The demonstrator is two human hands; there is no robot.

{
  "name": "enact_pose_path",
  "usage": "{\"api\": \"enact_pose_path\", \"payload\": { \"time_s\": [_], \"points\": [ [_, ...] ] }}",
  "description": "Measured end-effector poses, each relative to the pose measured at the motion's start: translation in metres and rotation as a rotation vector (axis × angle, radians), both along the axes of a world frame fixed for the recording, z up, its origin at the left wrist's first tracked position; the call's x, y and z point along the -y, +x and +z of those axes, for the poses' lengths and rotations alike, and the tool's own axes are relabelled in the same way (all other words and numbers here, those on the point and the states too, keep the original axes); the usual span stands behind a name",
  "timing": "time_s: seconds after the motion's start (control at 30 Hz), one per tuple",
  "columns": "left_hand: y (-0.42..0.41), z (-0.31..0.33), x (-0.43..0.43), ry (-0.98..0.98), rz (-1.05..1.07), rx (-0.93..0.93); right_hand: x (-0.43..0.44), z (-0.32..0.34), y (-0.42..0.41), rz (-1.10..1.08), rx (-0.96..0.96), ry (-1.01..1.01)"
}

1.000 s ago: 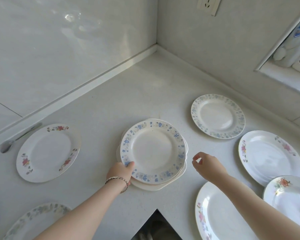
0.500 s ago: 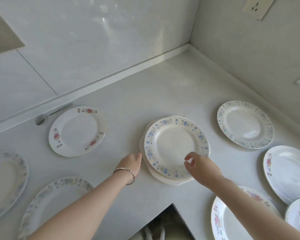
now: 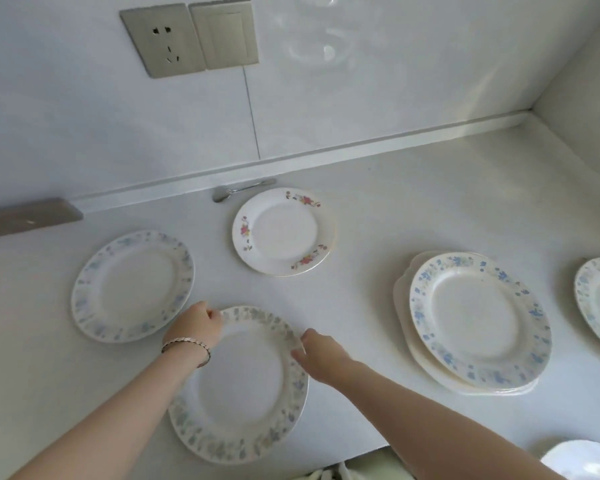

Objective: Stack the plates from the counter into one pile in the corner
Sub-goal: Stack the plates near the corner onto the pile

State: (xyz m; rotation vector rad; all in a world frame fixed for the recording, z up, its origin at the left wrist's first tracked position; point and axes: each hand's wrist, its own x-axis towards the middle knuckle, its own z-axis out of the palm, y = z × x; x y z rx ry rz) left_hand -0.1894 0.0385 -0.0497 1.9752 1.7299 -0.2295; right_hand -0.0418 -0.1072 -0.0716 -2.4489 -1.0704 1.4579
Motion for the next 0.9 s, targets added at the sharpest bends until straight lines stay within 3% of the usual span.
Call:
{"api": "enact_pose_path", "payload": {
  "time_s": [0.37,0.6,0.9],
  "points": [
    [0.002,-0.014,0.002,-0.082,-0.023,0.054,0.011,0.0,0.007,-0.406,-0.261,0.118],
    [0.042,0.0,0.024,-0.035,-0.042,0.125,0.07,0.043,0.077,-0.675,-0.132,0.357],
    [0.127,0.003,0.078,-0.126,-0.251,0.178,0.2,0.09,0.182,-1.243,-0.103,0.698]
  ]
}}
